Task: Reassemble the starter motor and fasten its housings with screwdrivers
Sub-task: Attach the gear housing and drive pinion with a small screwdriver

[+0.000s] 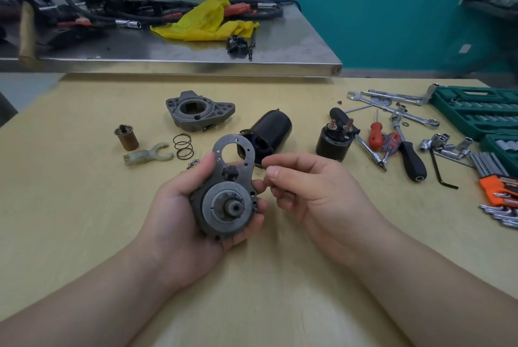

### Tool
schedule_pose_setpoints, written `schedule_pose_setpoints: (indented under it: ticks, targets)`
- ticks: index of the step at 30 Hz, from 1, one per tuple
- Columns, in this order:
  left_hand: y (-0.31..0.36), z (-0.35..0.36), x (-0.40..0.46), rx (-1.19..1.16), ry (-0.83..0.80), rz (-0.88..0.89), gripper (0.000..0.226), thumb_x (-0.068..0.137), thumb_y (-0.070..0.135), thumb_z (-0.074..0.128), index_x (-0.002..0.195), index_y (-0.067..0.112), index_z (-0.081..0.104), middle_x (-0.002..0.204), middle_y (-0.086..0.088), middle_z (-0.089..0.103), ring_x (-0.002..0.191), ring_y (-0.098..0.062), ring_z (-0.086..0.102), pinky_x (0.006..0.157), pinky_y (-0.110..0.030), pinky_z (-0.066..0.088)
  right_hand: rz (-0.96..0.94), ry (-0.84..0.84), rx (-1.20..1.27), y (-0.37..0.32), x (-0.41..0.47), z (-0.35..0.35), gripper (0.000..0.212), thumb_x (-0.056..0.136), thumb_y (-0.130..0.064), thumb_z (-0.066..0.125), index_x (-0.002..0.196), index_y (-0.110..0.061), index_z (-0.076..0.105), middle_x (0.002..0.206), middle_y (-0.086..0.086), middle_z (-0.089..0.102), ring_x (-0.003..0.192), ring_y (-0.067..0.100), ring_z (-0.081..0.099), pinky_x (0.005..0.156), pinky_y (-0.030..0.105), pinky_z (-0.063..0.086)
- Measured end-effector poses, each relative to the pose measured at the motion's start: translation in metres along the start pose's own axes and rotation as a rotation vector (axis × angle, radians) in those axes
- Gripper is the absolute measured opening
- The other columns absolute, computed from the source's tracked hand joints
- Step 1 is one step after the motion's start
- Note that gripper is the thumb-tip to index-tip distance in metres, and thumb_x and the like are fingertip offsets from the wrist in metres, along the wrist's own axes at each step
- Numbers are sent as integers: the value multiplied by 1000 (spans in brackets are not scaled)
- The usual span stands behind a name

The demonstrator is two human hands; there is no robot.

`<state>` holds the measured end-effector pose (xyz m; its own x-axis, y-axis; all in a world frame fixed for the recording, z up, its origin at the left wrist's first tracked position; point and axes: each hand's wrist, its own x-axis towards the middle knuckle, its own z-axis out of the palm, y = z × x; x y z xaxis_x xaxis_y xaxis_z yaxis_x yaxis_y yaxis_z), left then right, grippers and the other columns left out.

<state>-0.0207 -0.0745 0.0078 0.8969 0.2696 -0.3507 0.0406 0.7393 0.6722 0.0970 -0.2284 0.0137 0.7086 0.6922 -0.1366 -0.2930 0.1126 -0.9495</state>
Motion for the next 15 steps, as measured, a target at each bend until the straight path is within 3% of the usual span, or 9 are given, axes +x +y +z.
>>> schedule_pose_setpoints:
  ticks: [8, 15]
  targets:
    - [-1, -1, 1, 31, 17, 5, 51, 89, 52, 65, 107, 9, 85, 113, -19, 78, 84, -37, 77, 67, -41, 64, -167, 81, -169, -1, -4, 1, 12, 79, -23, 82, 90, -26, 84, 77, 3, 76, 63, 9, 59, 60, 22, 50]
    - [-5, -1, 2, 120, 26, 34, 50, 85, 54, 68, 107, 13, 86, 115, -17, 79, 88, -37, 79, 76, -45, 66, -211, 47, -216, 3, -7, 3, 13, 91, -2, 80, 90, -14, 83, 78, 3, 79, 65, 2, 69, 58, 10, 49]
